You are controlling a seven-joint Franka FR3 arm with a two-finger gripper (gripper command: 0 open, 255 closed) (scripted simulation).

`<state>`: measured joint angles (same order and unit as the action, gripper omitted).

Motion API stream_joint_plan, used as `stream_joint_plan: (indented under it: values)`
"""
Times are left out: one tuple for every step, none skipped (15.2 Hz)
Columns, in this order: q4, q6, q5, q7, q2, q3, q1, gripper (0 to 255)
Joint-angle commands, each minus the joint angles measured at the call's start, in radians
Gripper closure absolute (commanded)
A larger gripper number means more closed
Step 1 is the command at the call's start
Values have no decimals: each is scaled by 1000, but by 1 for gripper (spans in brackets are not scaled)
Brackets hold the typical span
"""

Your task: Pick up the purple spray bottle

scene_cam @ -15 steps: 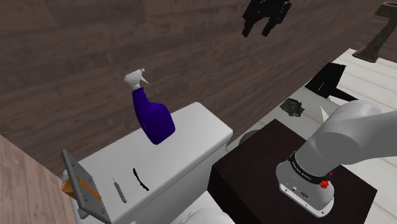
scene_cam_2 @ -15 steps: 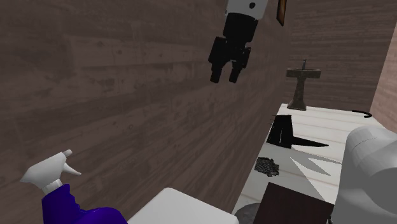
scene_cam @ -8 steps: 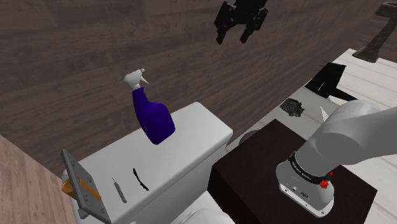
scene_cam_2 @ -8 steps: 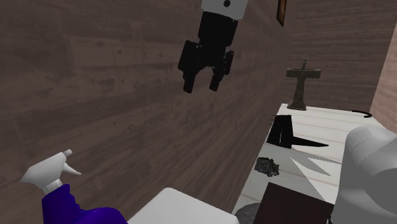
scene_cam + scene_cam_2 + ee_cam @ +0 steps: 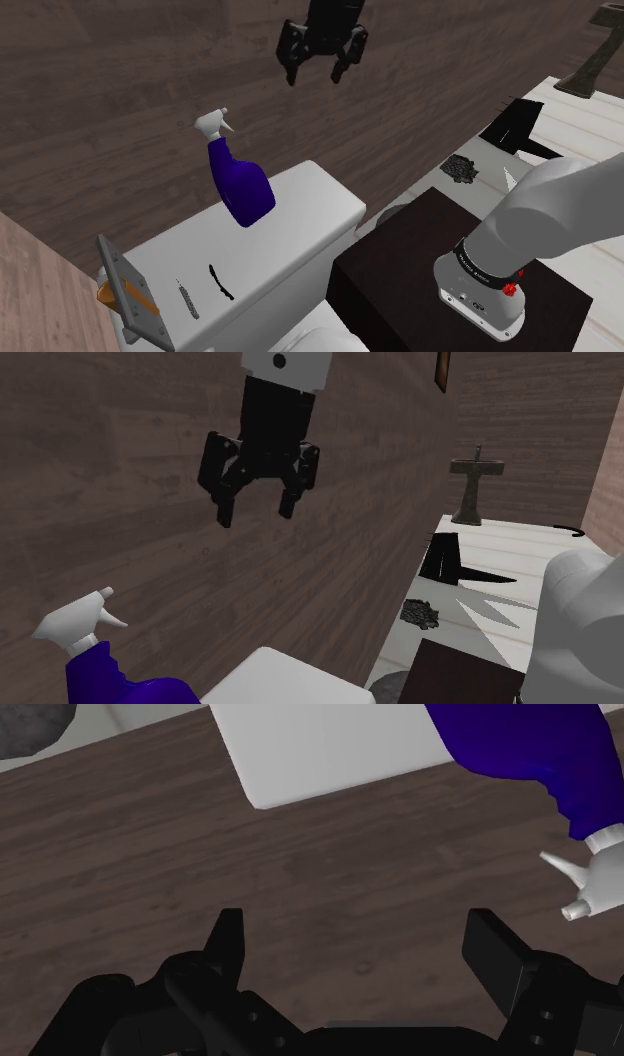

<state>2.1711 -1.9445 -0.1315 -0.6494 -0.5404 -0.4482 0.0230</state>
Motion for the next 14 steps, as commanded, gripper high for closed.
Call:
stream_joint_plan:
  values:
    - [-35,-22,17,-69,51,-58,-12,0]
    - [-58,-31,30,-104,80,-88,-19,0]
    - [-82,-38,47,-140,111,-118,-28,0]
    - [-108,-44,65,-177,143,-149,-37,0]
    - [-135,-49,87,-216,177,-181,-47,0]
    - [-164,-53,113,-256,214,-214,-57,0]
    - [-194,-54,143,-298,253,-248,-67,0]
    - [-227,-54,177,-342,295,-282,-78,0]
    - [-261,-52,216,-388,340,-317,-86,0]
    - [-298,-46,262,-437,389,-351,-92,0]
    - [-337,-37,313,-488,443,-384,-95,0]
    - [-379,-24,370,-541,501,-414,-91,0]
    - [-423,-6,432,-594,563,-439,-79,0]
    - [-471,17,496,-646,627,-456,-57,0]
